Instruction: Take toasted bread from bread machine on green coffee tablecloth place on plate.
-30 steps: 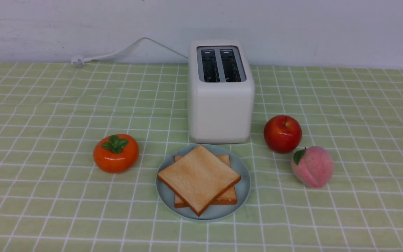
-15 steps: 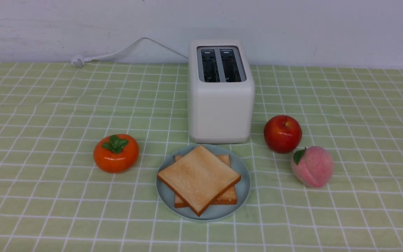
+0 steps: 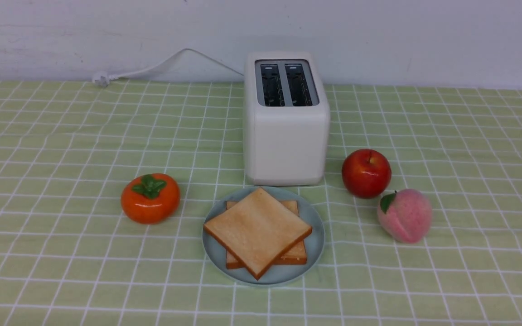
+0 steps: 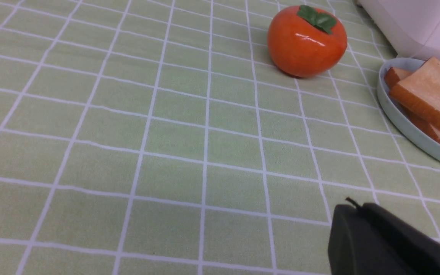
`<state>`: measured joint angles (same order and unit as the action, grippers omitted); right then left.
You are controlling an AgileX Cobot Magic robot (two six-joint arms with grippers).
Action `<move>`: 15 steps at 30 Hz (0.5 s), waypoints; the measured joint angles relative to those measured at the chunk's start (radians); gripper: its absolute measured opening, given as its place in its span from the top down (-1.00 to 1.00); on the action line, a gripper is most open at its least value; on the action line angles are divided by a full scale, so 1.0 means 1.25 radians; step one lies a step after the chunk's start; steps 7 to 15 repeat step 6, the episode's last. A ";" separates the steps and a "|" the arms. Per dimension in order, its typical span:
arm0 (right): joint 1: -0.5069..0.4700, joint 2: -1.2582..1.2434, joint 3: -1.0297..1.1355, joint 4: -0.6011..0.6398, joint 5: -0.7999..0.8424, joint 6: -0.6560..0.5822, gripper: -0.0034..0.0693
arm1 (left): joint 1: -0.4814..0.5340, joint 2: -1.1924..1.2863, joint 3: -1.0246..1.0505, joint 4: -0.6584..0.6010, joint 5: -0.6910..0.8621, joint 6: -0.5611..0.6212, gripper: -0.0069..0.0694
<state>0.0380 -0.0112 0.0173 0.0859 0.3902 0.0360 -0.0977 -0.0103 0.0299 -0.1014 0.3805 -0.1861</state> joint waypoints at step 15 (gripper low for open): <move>0.000 0.000 0.000 0.000 0.000 0.000 0.70 | 0.000 0.000 0.000 -0.001 0.000 0.000 0.85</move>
